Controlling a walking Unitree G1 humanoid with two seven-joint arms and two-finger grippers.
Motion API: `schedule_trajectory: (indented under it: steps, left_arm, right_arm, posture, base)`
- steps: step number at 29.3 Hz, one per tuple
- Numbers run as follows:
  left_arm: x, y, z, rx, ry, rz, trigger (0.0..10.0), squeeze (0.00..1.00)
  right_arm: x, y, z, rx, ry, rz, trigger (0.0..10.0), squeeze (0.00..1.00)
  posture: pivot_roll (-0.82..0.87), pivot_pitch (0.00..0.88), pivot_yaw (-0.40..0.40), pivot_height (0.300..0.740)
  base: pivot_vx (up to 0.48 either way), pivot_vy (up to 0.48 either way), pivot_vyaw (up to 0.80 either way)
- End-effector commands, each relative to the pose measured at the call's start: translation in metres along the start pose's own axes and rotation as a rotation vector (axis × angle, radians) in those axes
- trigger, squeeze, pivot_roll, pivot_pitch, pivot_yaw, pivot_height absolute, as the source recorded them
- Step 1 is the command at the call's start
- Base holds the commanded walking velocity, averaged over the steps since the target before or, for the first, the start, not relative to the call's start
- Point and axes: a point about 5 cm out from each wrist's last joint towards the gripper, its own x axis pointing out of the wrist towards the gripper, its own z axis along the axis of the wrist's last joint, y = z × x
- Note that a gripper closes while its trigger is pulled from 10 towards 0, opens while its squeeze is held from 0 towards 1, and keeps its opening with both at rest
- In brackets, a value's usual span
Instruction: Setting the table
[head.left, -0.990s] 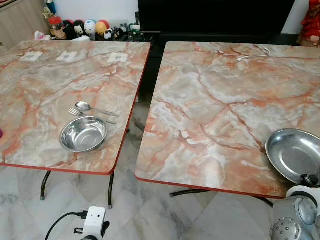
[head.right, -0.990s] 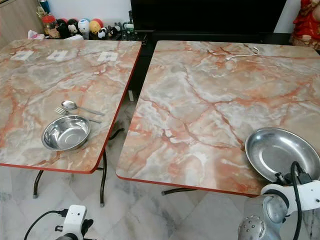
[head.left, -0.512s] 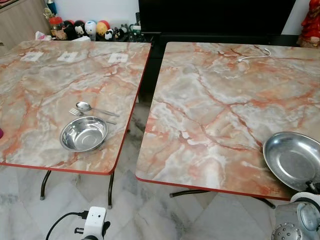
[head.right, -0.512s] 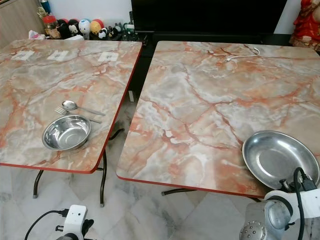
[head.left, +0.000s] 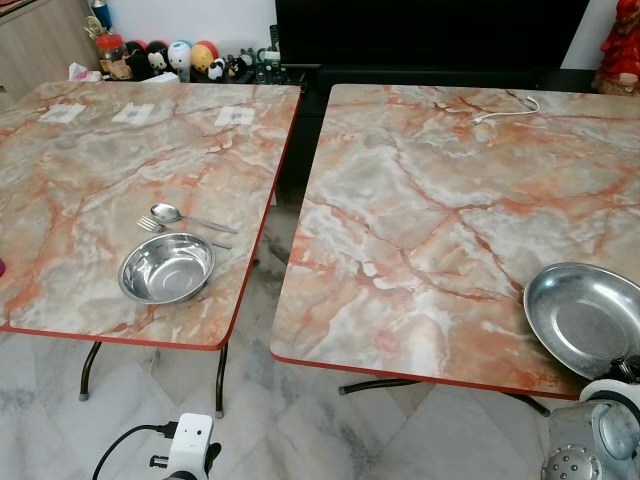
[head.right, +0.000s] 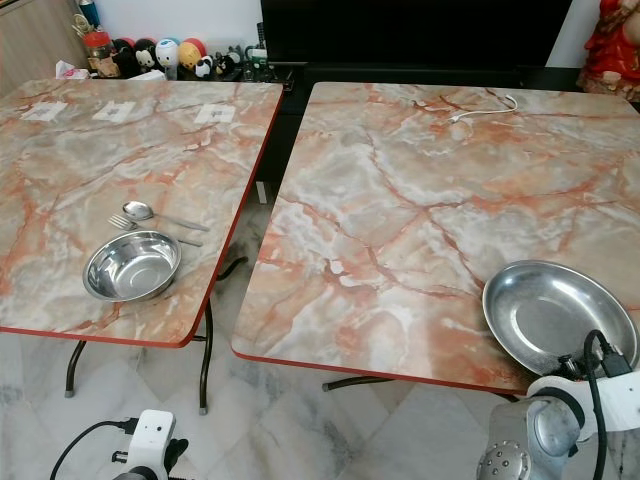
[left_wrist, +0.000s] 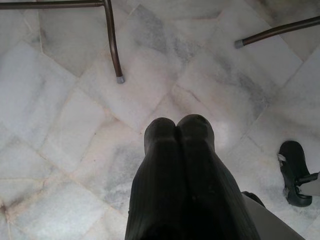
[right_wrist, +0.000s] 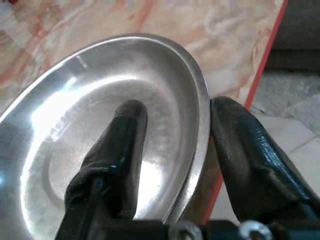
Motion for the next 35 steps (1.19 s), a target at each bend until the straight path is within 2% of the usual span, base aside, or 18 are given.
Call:
schedule_trajectory:
  steps: [1, 5, 7, 8, 13, 14, 15, 16, 19, 20, 25, 28, 29, 34, 35]
  left_arm:
    - [-0.003, 0.002, -0.009, 0.014, 0.036, 0.003, 10.0, 0.00]
    - [-0.003, 0.002, -0.009, 0.013, 0.036, 0.003, 10.0, 0.00]
    - [-0.003, 0.002, -0.009, 0.011, 0.036, 0.002, 10.0, 0.00]
    - [-0.003, 0.002, -0.009, 0.011, 0.036, 0.001, 10.0, 0.00]
    - [-0.003, 0.001, -0.009, 0.011, 0.035, 0.000, 10.0, 0.00]
    - [-0.003, 0.001, -0.008, 0.010, 0.033, 0.000, 10.0, 0.00]
    - [-0.003, 0.001, -0.008, 0.009, 0.033, 0.000, 10.0, 0.00]
    - [-0.002, 0.000, -0.008, 0.009, 0.032, 0.001, 10.0, 0.00]
    - [-0.002, 0.000, -0.008, 0.009, 0.032, 0.001, 10.0, 0.00]
    - [-0.002, -0.001, -0.008, 0.010, 0.033, 0.001, 10.0, 0.00]
    - [-0.002, -0.001, -0.007, -0.003, 0.032, 0.009, 10.0, 0.00]
    - [-0.002, 0.001, -0.007, -0.028, 0.033, 0.029, 10.0, 0.00]
    - [-0.002, 0.003, -0.007, -0.032, 0.033, 0.036, 10.0, 0.00]
    - [-0.002, 0.008, -0.007, -0.057, 0.036, 0.058, 10.0, 0.00]
    - [-0.003, 0.012, -0.007, -0.094, 0.037, 0.083, 10.0, 0.00]
  right_arm:
    - [-0.002, 0.006, 0.009, -0.007, -0.049, 0.035, 10.0, 0.00]
    - [-0.004, 0.006, 0.016, -0.056, -0.111, 0.038, 10.0, 0.00]
    - [-0.005, 0.002, 0.019, -0.099, -0.146, 0.022, 10.0, 0.00]
    - [-0.006, -0.002, 0.021, -0.148, -0.169, 0.003, 10.0, 0.00]
    - [-0.008, -0.003, 0.023, -0.223, -0.194, 0.038, 10.0, 0.00]
    - [-0.009, 0.004, 0.026, -0.294, -0.229, 0.107, 10.0, 0.00]
    - [-0.010, 0.011, 0.027, -0.314, -0.242, 0.163, 10.0, 0.00]
    - [-0.012, 0.027, 0.024, -0.345, -0.232, 0.302, 10.0, 0.00]
    - [-0.016, 0.042, 0.019, -0.365, -0.208, 0.438, 10.0, 0.00]
    - [-0.026, 0.063, 0.010, -0.385, -0.172, 0.629, 10.0, 0.00]
    - [-0.032, 0.077, 0.002, -0.404, -0.144, 0.729, 10.0, 0.00]
    - [-0.037, 0.086, -0.007, -0.421, -0.079, 0.857, 10.0, 0.00]
    - [-0.041, 0.093, -0.011, -0.476, -0.089, 0.946, 10.0, 0.00]
    - [-0.041, 0.098, -0.016, -0.539, -0.097, 0.999, 10.0, 0.00]
    - [-0.038, 0.100, -0.019, -0.567, -0.097, 1.009, 10.0, 0.00]
  posture:
    - [-0.05, 0.063, 0.008, 0.740]
    - [-0.05, 0.063, 0.008, 0.740]
    - [-0.05, 0.063, 0.007, 0.740]
    - [-0.05, 0.064, 0.008, 0.740]
    - [-0.06, 0.066, 0.008, 0.740]
    - [-0.06, 0.067, 0.007, 0.740]
    - [-0.06, 0.066, 0.005, 0.740]
    - [-0.06, 0.067, 0.005, 0.740]
    - [-0.06, 0.067, 0.005, 0.740]
    - [-0.07, 0.068, 0.006, 0.740]
    - [-0.06, 0.068, 0.005, 0.740]
    - [-0.06, 0.067, 0.009, 0.740]
    - [-0.06, 0.066, 0.010, 0.740]
    - [-0.05, 0.063, 0.007, 0.740]
    - [-0.05, 0.060, 0.006, 0.740]
  base:
    - [0.000, 0.000, 0.00]
    - [0.000, 0.000, 0.00]
    - [0.000, 0.000, 0.00]
    - [0.000, 0.000, 0.00]
    - [0.000, 0.000, 0.00]
    - [0.000, 0.000, 0.00]
    - [0.000, 0.000, 0.00]
    - [0.000, 0.000, 0.00]
    - [0.000, 0.000, 0.00]
    - [0.000, 0.000, 0.00]
    - [0.000, 0.000, 0.00]
    - [0.000, 0.000, 0.00]
    - [0.000, 0.000, 0.00]
    - [0.000, 0.000, 0.00]
    - [0.000, 0.000, 0.00]
